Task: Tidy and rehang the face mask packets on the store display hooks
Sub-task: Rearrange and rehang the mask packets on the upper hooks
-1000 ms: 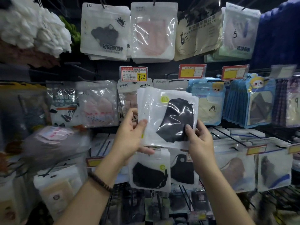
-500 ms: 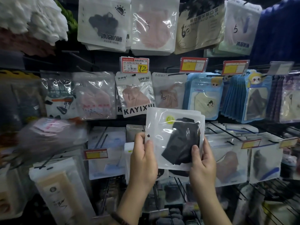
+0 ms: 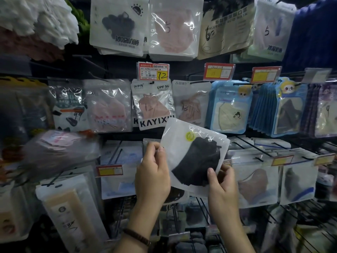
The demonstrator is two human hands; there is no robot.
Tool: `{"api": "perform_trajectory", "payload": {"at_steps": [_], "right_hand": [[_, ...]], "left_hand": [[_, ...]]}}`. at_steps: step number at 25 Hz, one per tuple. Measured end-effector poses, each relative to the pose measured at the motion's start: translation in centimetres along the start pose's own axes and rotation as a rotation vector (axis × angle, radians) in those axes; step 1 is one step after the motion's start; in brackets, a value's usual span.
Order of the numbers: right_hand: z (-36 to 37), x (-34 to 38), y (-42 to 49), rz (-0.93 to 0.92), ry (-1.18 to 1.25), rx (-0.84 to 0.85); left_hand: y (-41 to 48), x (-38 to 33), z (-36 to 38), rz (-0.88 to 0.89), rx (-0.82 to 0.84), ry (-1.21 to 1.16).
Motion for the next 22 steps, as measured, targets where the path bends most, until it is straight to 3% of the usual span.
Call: {"api": "perform_trajectory", "payload": {"at_steps": [2,4,7,10,17,22], "right_hand": [[-1.1,1.6,0.6,-0.058,-0.133,-0.043],[-1.6,5.2,1.7,-0.254,-0.304,-0.042],[1.4,8.5,3.2,-0.481,-0.434,0.217],[3.9,7.9,3.3,-0.42,-0.398,0.391],[4.5,2.9,1.6,-0.211,-0.036,0.324],[5.4,-1.1,-0.9,-0.016,0.168,0.291]], "left_hand": [[0.5,-0.5,-0.7,0.076,0.05,0.103],[0.7,-1.1,-1.1,0.147,0.135,0.24],[0.5,-2.0,-1.2,0.233,0.201,0.385],[0.2,-2.4,-1.1,0.262,0.212,0.45],[-0.2,-1.2,-1.1,0.366,0.16,0.624],[0.8,4.1,-2.2,0.106,0.185,0.416]]}}
Point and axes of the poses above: each hand's wrist, its own y-axis towards the middle knuckle, its own z-axis out of the palm, x = y × z, the point moved 8 cm from there along y, towards the middle knuckle, and after that the axes turned 13 degrees about -z, right-handed, at the moved point
